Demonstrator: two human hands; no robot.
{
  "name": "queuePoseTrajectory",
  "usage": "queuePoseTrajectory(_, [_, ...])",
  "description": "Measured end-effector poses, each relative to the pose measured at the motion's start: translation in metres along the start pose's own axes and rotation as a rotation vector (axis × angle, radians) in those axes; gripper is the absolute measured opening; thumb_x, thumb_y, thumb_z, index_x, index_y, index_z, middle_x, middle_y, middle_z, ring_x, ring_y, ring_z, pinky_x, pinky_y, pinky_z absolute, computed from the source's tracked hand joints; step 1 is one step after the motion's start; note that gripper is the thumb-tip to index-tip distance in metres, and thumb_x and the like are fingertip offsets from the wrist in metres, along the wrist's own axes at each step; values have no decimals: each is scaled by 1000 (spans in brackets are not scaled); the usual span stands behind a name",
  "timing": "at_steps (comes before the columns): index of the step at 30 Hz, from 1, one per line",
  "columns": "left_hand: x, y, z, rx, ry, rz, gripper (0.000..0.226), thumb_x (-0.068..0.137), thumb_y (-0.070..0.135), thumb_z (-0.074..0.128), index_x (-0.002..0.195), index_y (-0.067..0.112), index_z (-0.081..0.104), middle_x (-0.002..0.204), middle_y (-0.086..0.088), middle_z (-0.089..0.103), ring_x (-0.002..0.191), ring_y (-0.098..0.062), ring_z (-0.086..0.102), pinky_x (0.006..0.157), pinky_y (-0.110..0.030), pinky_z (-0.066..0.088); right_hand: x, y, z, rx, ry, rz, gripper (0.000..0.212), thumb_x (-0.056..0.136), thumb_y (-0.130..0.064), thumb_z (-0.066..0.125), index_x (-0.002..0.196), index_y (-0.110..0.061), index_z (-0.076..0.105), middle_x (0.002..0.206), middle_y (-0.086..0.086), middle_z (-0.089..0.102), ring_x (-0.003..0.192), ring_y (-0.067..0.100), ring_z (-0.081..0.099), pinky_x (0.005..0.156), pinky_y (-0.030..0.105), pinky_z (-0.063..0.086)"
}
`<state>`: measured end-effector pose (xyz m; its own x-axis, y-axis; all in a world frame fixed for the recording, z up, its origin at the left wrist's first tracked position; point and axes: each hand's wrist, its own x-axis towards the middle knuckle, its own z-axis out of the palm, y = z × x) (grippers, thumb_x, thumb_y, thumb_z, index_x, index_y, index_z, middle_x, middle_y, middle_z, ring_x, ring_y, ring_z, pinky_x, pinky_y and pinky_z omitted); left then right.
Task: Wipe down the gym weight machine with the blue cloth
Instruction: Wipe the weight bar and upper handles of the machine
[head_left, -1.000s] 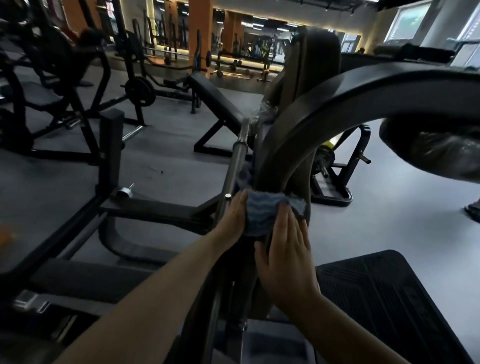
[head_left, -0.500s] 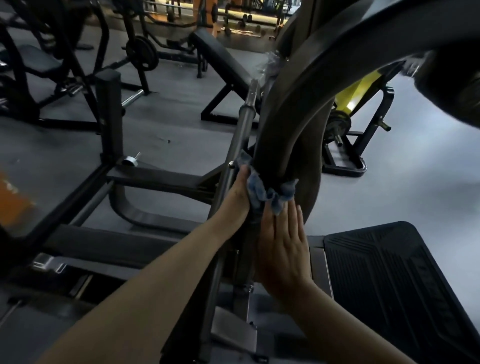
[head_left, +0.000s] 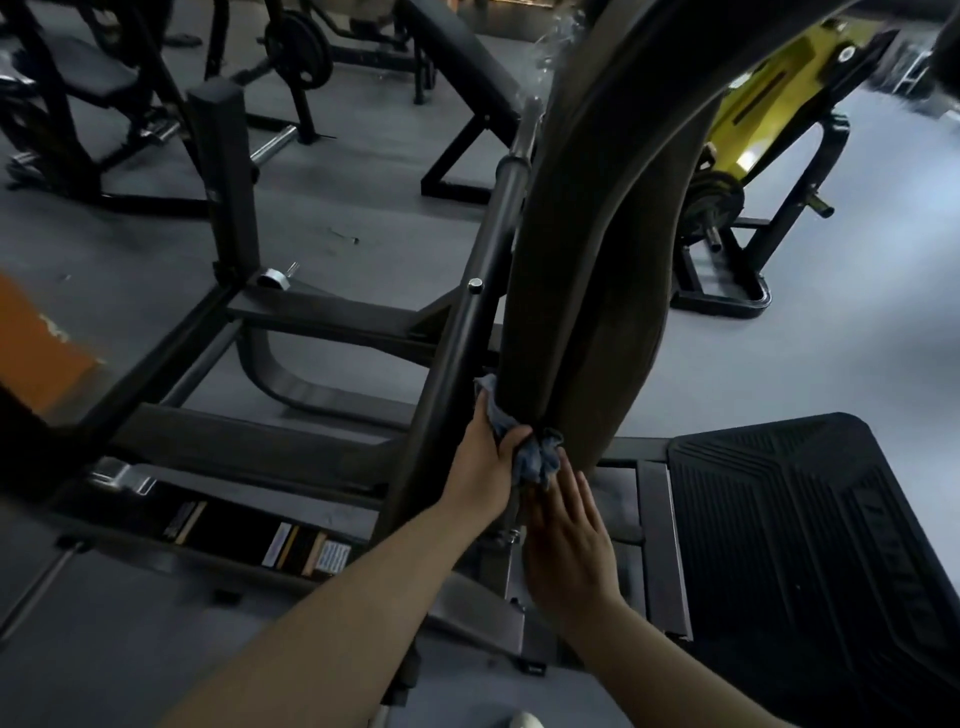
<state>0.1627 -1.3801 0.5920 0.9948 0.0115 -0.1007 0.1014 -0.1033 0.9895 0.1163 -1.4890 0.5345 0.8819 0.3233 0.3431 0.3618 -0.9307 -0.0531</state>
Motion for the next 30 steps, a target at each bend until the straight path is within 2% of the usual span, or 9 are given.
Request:
queuePoseTrajectory(6, [-1,-1,5,3,109,43,39,96,24,44,135,19,39,112,4,58,105,-9,57,97,-28,44,-2,-12,-4,95,73,35,58,79,-21,37,133,-3,33,137,15,49,128,31,36,110,42,31])
queuePoseTrajectory(11, [-4,-14,21,-131,244,37,34,96,18,43,125,35,37,110,21,51,99,15,49,84,1,38,2,6,2,186,21,34,53,77,-20,33,129,-9,38,126,13,42,109,28,42,82,41,55])
queuePoseTrajectory(16, [-7,-35,37,-326,357,-32,39,96,25,42,135,18,42,131,-7,52,120,-15,51,107,-36,39,0,29,15,120,-41,-109,53,73,-20,34,124,-6,40,119,13,47,102,29,52,71,38,57])
queuePoseTrajectory(19, [-12,-42,50,-302,418,-12,45,96,25,39,140,15,35,136,-3,48,123,-4,47,104,-19,38,-4,35,24,90,-112,-135,53,71,-13,57,122,-3,47,112,19,57,90,35,65,67,39,58])
queuePoseTrajectory(21, [-13,-48,57,-228,461,8,44,99,10,36,142,14,28,136,8,44,123,11,42,99,-7,35,-9,40,29,86,-217,-148,70,52,-7,81,118,-1,59,111,20,61,89,36,66,68,38,58])
queuePoseTrajectory(24, [-9,-63,66,-76,550,-44,52,98,8,39,146,8,20,147,-10,34,137,-19,34,110,-29,30,-12,48,32,123,-286,-151,86,44,-8,88,123,-5,55,117,17,60,96,33,65,73,36,57])
queuePoseTrajectory(26, [-13,-69,70,-48,559,-76,55,97,9,40,147,12,17,149,-6,31,137,-17,33,108,-25,28,-13,52,32,221,-334,-141,95,53,-6,85,138,-10,41,131,10,54,111,28,61,85,33,53])
queuePoseTrajectory(28, [-21,-79,76,-139,532,-92,54,98,11,40,143,32,18,145,13,30,130,3,36,102,-11,33,-17,59,33,368,-409,-42,77,80,-3,66,145,-20,29,145,-4,37,131,15,41,104,23,37])
queuePoseTrajectory(30, [-26,-94,79,-210,495,-140,51,98,18,41,140,40,24,147,7,35,128,-6,43,102,-22,42,-16,60,31,593,-539,142,49,91,3,48,134,-21,47,141,-2,44,131,15,42,104,20,36])
